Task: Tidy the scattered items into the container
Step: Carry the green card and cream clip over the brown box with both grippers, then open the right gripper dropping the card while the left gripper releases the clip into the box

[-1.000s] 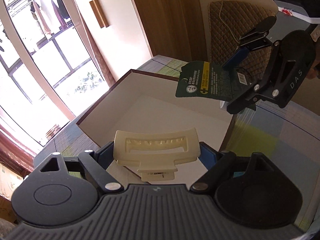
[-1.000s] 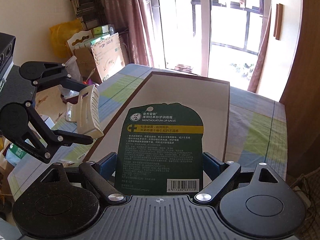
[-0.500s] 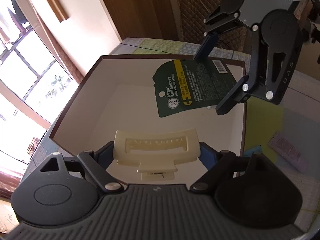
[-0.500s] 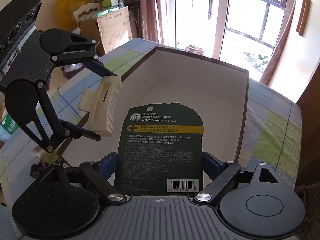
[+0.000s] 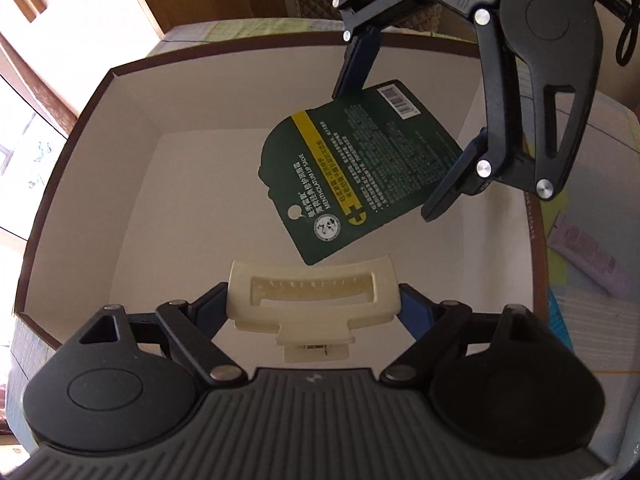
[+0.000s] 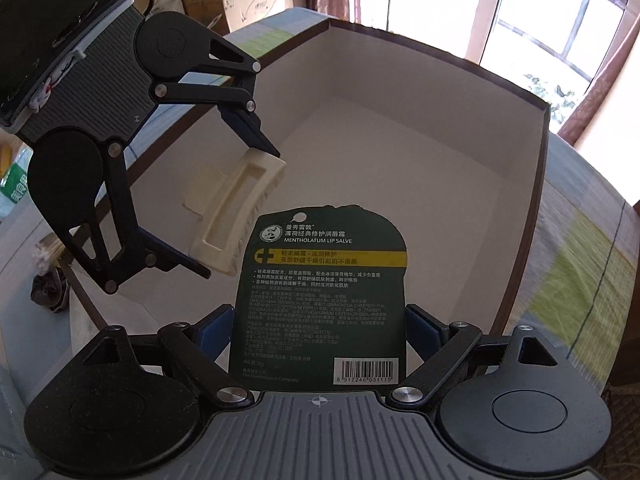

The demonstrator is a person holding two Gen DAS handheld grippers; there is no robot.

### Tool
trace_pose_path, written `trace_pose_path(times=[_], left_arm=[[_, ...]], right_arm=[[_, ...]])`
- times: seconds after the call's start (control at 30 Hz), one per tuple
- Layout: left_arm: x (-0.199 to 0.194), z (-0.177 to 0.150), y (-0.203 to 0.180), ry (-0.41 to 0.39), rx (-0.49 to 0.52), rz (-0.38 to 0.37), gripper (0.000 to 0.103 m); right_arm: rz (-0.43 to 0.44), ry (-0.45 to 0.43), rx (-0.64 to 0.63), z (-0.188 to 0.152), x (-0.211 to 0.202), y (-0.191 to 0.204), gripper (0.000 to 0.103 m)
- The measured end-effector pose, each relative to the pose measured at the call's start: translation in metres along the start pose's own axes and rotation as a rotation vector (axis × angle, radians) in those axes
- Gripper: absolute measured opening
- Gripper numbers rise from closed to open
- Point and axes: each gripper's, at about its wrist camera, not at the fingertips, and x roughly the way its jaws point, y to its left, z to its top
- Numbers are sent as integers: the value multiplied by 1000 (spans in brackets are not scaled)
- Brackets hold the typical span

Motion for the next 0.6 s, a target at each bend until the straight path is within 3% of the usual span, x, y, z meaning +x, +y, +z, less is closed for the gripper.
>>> trace_pose_path(times=[0.23,0.57,0.6], left_arm=[[21,1,-1,85,54,-13,85],[39,-9,-2,136,114,22,85],[40,-10,-4,139,127,29,86]], right_arm=[[-6,78,-67,8,14,-9,91],[-59,136,-211,15,23,4,92],[-61,137,-217,16,23,3,95]])
